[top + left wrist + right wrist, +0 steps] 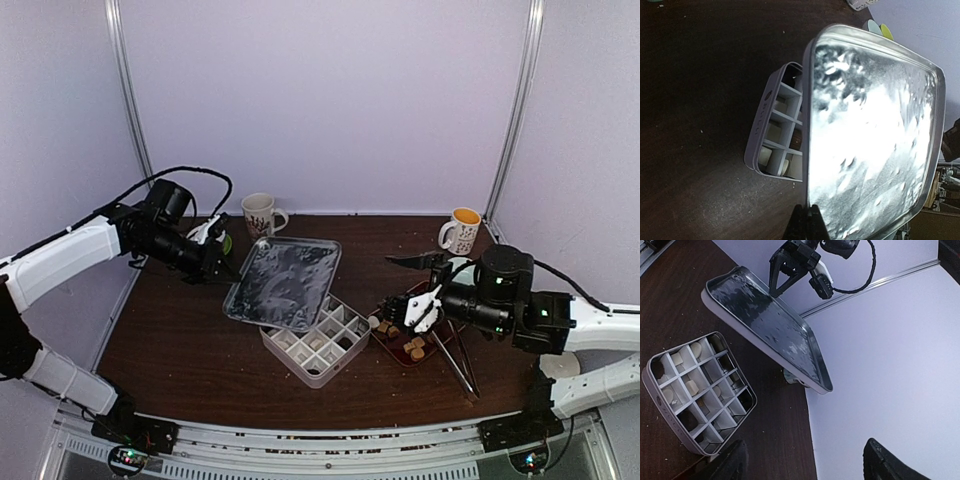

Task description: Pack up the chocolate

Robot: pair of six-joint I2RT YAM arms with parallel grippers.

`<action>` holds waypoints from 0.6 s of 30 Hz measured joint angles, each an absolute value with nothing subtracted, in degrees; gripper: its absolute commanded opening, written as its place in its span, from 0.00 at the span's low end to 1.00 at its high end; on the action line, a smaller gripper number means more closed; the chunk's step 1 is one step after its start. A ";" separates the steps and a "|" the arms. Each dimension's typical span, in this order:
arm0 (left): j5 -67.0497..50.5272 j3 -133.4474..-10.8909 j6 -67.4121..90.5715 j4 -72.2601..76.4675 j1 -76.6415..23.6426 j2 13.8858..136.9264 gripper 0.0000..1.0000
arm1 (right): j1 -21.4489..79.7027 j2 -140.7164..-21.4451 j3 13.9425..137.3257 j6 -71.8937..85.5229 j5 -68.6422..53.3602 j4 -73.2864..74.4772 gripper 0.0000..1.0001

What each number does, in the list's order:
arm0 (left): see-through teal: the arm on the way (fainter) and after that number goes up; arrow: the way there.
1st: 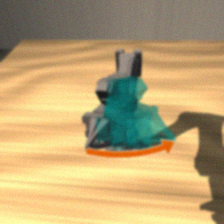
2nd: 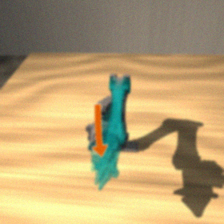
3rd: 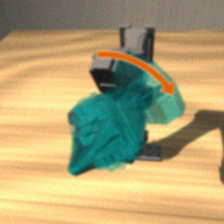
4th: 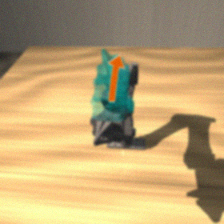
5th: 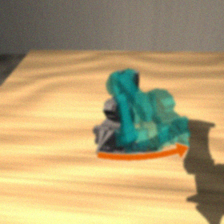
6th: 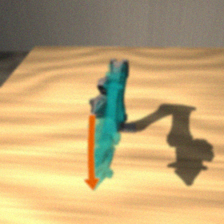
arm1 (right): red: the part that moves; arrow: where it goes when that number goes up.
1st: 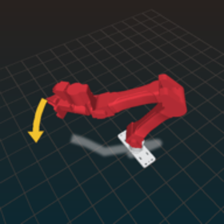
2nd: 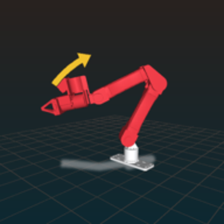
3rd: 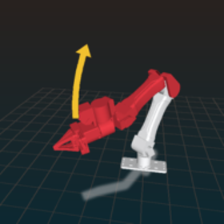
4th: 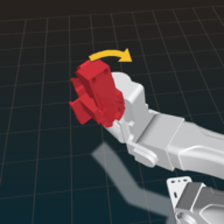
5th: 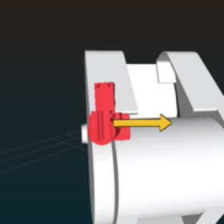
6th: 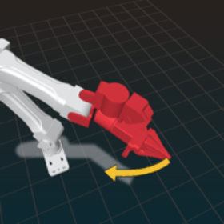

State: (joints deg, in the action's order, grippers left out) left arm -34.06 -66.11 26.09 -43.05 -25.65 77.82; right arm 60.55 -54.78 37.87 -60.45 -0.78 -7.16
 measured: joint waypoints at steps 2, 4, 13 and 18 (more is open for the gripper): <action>-34.41 -66.78 25.91 -43.48 -25.91 78.26 0.00 | 61.01 -55.61 37.80 -62.43 0.12 -8.43 0.77; -34.76 -67.29 25.71 -43.77 -26.28 78.74 0.00 | 61.39 -56.07 37.28 -64.29 0.71 -10.09 0.76; -35.03 -68.66 25.15 -45.28 -27.55 80.40 0.00 | 62.85 -58.39 36.84 -69.45 2.42 -12.27 0.70; -35.18 -69.69 25.17 -45.58 -28.53 81.54 0.00 | 64.84 -61.65 37.71 -72.82 3.11 -12.23 0.62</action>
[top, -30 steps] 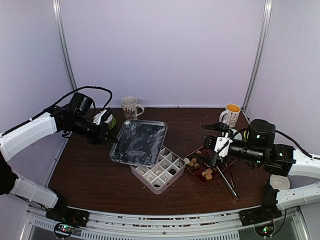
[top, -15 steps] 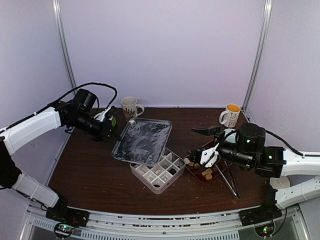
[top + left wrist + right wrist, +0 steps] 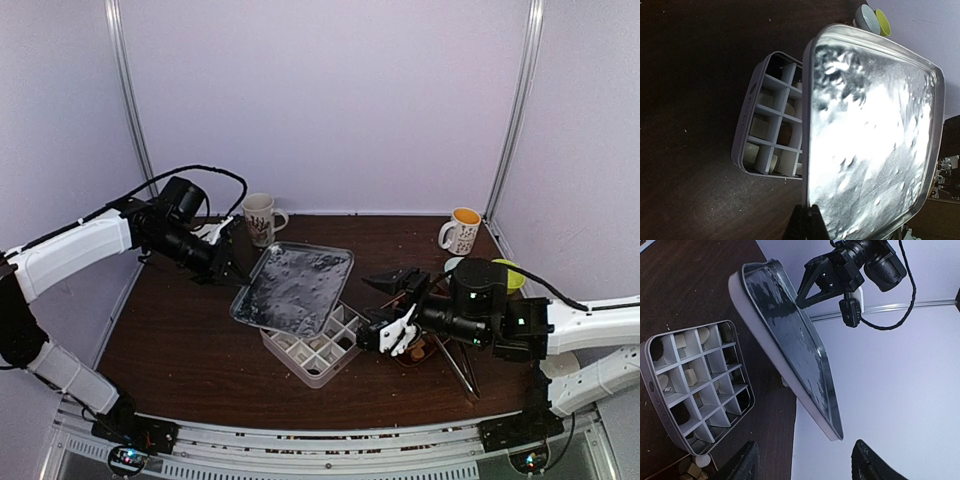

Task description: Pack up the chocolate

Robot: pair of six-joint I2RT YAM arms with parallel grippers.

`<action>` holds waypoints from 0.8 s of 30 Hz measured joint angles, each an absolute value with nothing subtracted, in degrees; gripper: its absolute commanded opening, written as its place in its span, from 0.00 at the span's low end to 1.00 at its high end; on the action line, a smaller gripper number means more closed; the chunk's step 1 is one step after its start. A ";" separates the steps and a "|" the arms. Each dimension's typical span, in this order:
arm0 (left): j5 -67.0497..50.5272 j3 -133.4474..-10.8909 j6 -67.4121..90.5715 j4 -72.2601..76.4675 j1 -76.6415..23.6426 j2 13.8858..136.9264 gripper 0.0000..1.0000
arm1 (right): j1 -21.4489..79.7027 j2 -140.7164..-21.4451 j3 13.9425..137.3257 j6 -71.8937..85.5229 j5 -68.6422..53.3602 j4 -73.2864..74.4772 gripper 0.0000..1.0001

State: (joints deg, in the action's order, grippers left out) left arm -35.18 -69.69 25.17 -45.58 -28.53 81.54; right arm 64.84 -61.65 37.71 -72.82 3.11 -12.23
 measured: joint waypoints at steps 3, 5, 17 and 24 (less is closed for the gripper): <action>-35.20 -70.24 25.19 -45.67 -29.12 82.35 0.00 | 66.30 -63.92 39.00 -74.76 3.88 -12.23 0.58; -35.20 -70.83 25.21 -45.95 -29.74 83.07 0.00 | 67.07 -65.32 39.88 -75.83 4.23 -12.27 0.52; -35.62 -72.03 25.47 -46.44 -31.88 85.89 0.00 | 69.78 -70.78 42.83 -80.62 6.50 -13.08 0.36; -35.97 -72.23 25.58 -46.46 -31.99 85.89 0.00 | 70.06 -70.81 43.70 -81.49 7.35 -12.21 0.12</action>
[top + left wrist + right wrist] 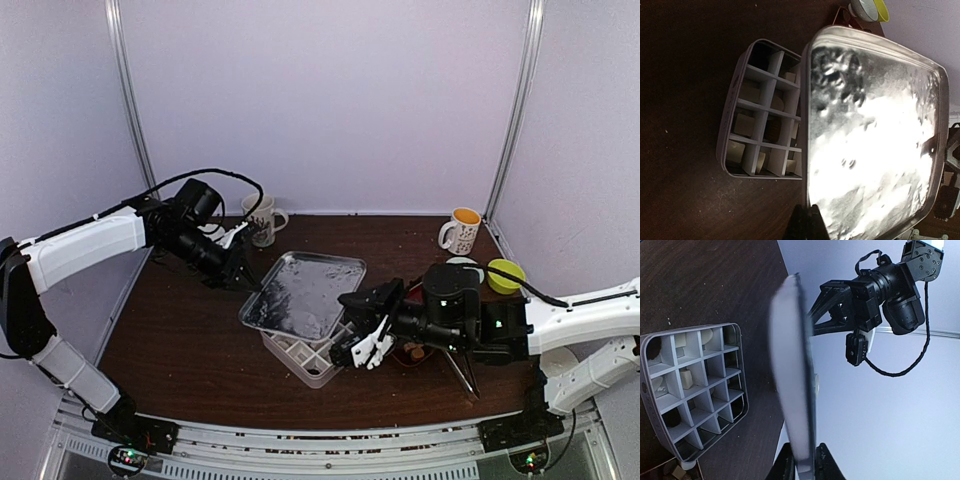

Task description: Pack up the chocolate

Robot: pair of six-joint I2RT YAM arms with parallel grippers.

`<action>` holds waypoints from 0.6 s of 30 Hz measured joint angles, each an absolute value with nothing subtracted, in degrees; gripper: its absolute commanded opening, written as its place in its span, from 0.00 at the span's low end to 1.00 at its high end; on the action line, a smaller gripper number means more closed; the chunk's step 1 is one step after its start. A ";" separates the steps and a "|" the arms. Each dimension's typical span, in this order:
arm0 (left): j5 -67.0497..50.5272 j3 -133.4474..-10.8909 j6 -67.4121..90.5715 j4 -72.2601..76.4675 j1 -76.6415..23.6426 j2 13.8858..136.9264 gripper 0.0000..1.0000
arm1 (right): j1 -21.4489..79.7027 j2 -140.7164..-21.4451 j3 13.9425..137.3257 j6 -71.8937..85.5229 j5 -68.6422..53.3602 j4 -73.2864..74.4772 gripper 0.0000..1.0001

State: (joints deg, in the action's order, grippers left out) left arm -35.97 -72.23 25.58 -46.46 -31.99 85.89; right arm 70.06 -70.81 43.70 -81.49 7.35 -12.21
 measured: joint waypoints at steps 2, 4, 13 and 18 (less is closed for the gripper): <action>-36.01 -72.34 25.80 -46.65 -31.99 85.89 0.00 | 70.30 -70.83 43.77 -81.80 7.57 -11.94 0.11; -35.83 -72.44 25.91 -46.76 -31.99 85.89 0.02 | 70.43 -71.11 43.77 -81.93 7.79 -11.20 0.08; -35.44 -72.44 26.06 -46.50 -31.99 85.54 0.21 | 70.65 -72.07 44.29 -79.64 7.97 -9.45 0.00; -35.57 -72.44 25.78 -45.87 -32.10 84.38 0.54 | 70.65 -72.29 45.80 -76.47 8.10 -8.82 0.00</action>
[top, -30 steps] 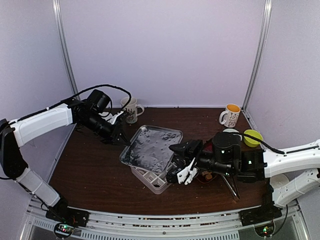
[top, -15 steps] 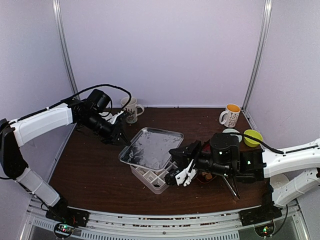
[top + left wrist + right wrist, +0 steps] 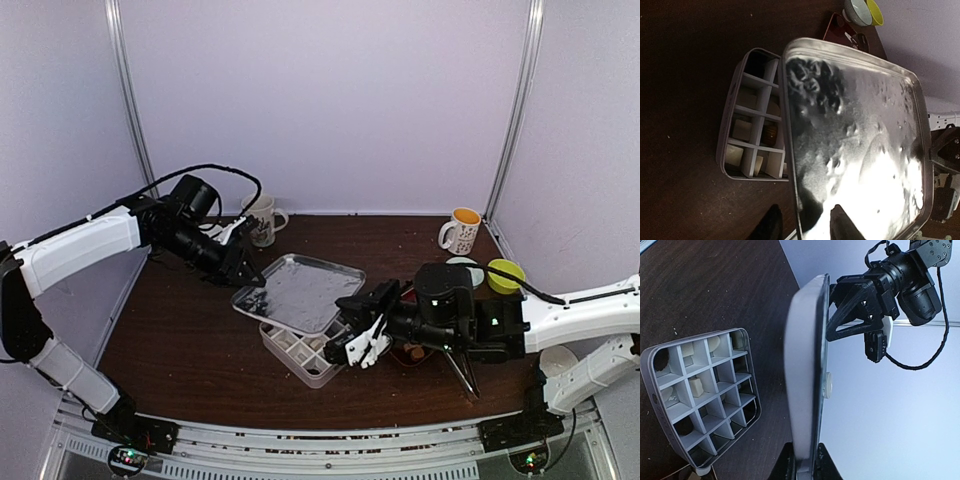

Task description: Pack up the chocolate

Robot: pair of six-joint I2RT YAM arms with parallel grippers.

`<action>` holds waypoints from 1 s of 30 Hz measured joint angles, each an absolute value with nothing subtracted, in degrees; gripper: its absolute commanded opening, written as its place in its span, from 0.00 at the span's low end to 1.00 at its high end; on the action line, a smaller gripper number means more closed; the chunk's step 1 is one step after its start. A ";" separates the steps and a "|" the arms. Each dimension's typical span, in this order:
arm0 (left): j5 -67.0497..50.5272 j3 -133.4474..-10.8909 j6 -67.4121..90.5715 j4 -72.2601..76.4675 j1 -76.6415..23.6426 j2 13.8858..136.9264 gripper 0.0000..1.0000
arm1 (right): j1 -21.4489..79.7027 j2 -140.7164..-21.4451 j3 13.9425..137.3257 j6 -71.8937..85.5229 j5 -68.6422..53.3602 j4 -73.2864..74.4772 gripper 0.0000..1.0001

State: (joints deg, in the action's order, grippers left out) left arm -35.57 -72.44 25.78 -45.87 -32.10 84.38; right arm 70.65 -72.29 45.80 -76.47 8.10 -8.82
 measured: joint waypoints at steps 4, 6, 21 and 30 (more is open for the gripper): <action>-34.28 -72.53 24.51 -45.34 -32.21 82.98 0.79 | 70.65 -72.95 46.74 -73.73 8.82 -7.66 0.00; -32.75 -72.55 23.88 -44.80 -32.25 81.41 0.90 | 70.65 -73.03 46.78 -72.34 9.02 -6.83 0.00; -18.72 -65.08 23.88 -29.93 -32.25 55.57 0.98 | 70.35 -72.97 49.56 -53.71 7.84 -2.59 0.00; -9.06 -62.76 23.86 -30.17 -31.68 47.35 0.98 | 67.42 -71.22 54.57 -22.39 2.52 -0.89 0.00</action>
State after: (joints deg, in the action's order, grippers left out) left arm -9.06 -62.76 23.86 -30.17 -31.68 47.35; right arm 67.42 -71.22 54.57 -22.39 2.52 -0.89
